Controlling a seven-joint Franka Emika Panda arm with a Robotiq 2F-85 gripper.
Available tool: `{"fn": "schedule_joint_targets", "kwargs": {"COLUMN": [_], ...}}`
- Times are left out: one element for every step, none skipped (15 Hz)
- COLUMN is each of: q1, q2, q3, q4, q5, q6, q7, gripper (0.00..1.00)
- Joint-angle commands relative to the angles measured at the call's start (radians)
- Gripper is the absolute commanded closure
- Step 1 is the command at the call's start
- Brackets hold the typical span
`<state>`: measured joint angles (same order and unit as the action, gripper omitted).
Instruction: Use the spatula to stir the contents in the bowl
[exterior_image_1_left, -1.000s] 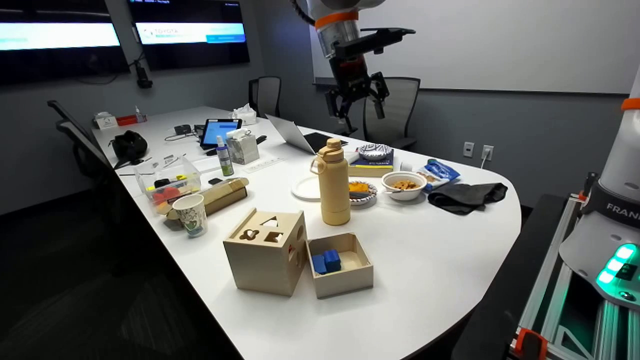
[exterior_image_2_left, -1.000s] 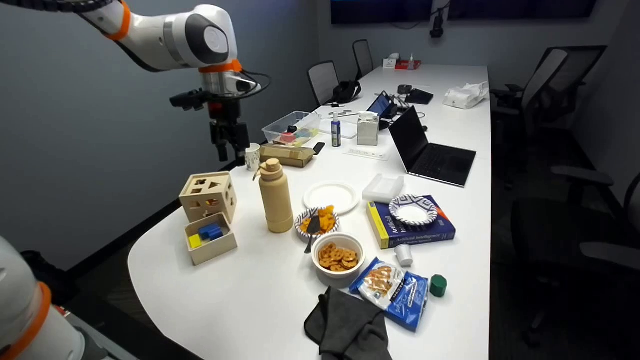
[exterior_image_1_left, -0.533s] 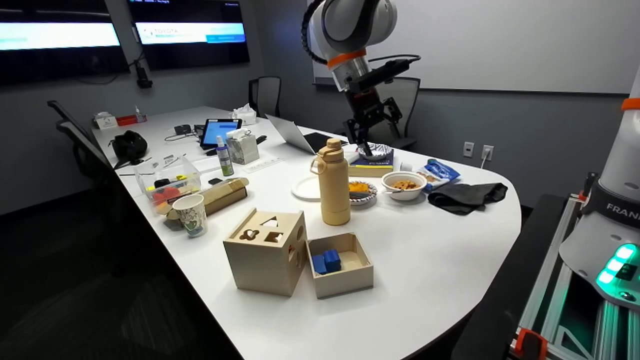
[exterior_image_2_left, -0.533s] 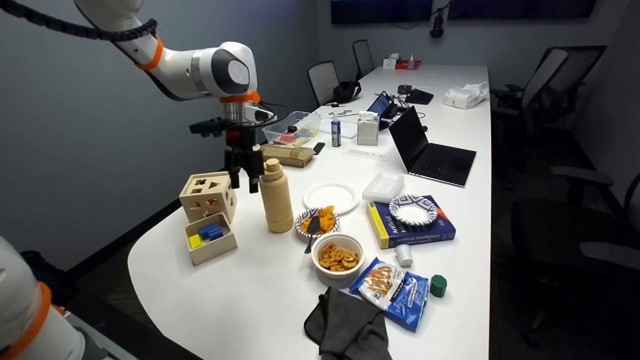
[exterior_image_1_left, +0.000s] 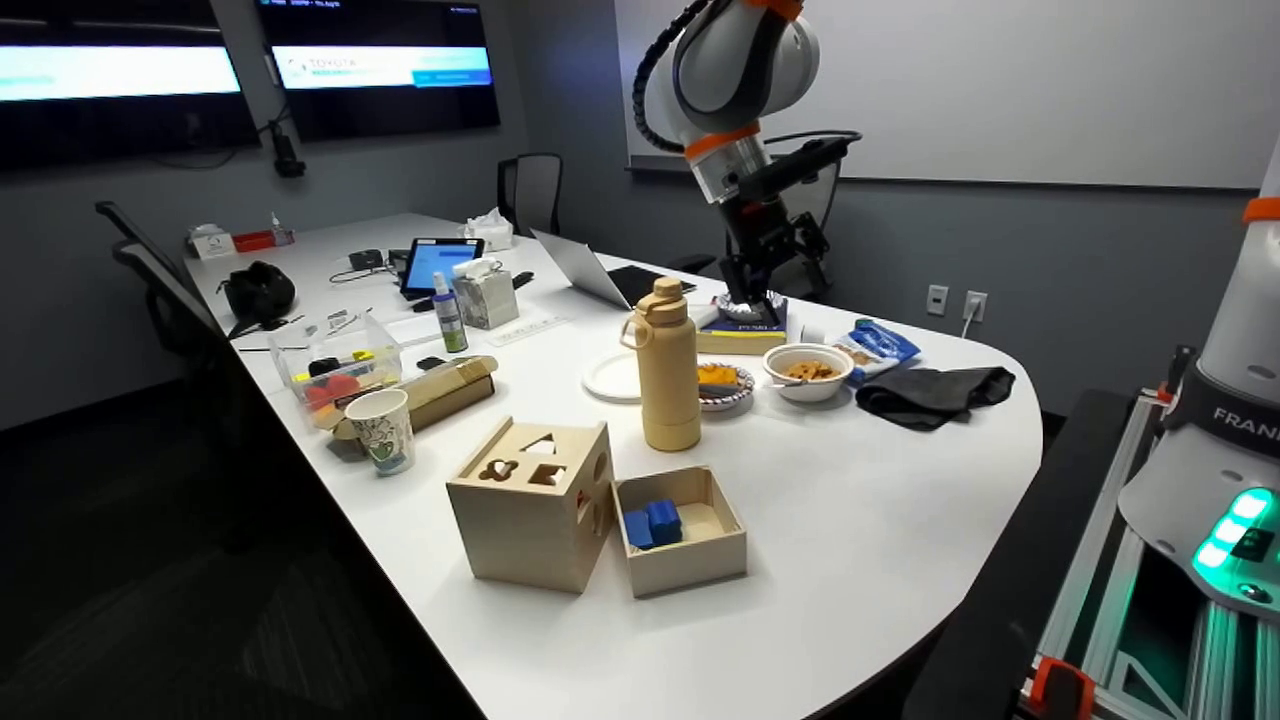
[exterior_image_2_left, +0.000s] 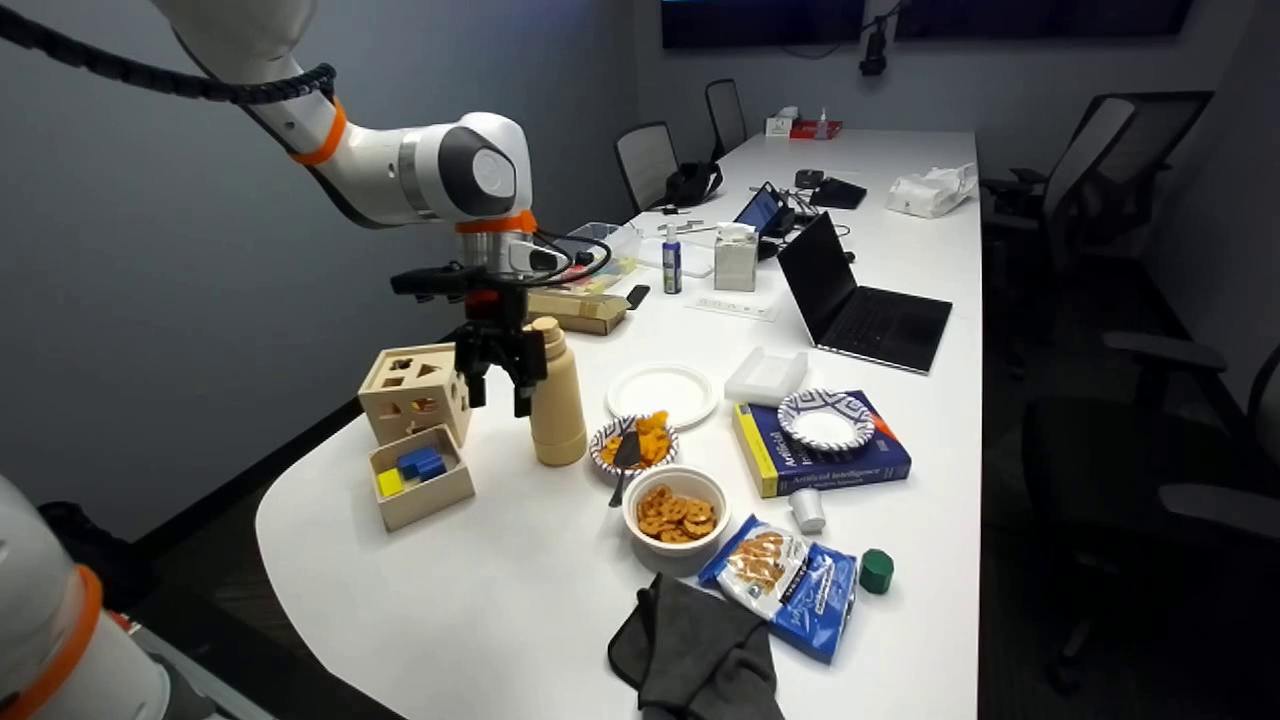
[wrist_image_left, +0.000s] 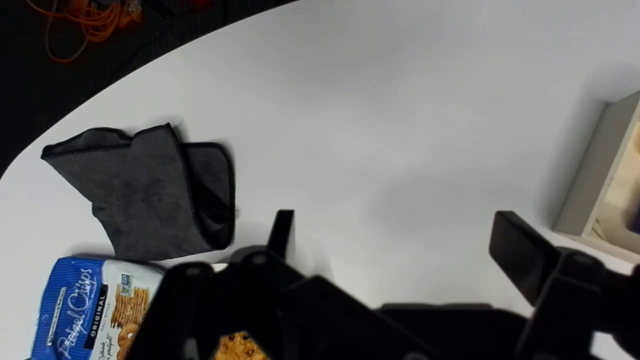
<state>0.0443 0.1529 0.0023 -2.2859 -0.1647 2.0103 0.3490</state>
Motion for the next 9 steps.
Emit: {"fn": "schedule_joint_targets", "kwargs": {"q1": [0.002, 0.002, 0.002, -0.008, -0.013, -0.012, -0.010, -0.005, -0.001], "q2": [0.000, 0.000, 0.000, 0.030, 0.044, 0.054, 0.064, 0.076, 0.091], "q3": [-0.002, -0.002, -0.002, -0.013, -0.022, -0.030, -0.038, -0.046, -0.054], "q4": [0.002, 0.002, 0.002, 0.035, 0.040, 0.035, 0.027, 0.011, 0.004], "q5": [0.000, 0.000, 0.000, 0.011, 0.000, -0.024, -0.050, -0.083, -0.107], "q6": [-0.001, -0.001, 0.000, -0.005, 0.026, 0.071, 0.115, 0.179, 0.222], "q7": [-0.002, -0.002, -0.002, 0.014, 0.023, 0.032, 0.048, 0.063, 0.081], "gripper": [0.00, 0.00, 0.00, 0.00, 0.00, 0.00, 0.00, 0.00, 0.00]}}
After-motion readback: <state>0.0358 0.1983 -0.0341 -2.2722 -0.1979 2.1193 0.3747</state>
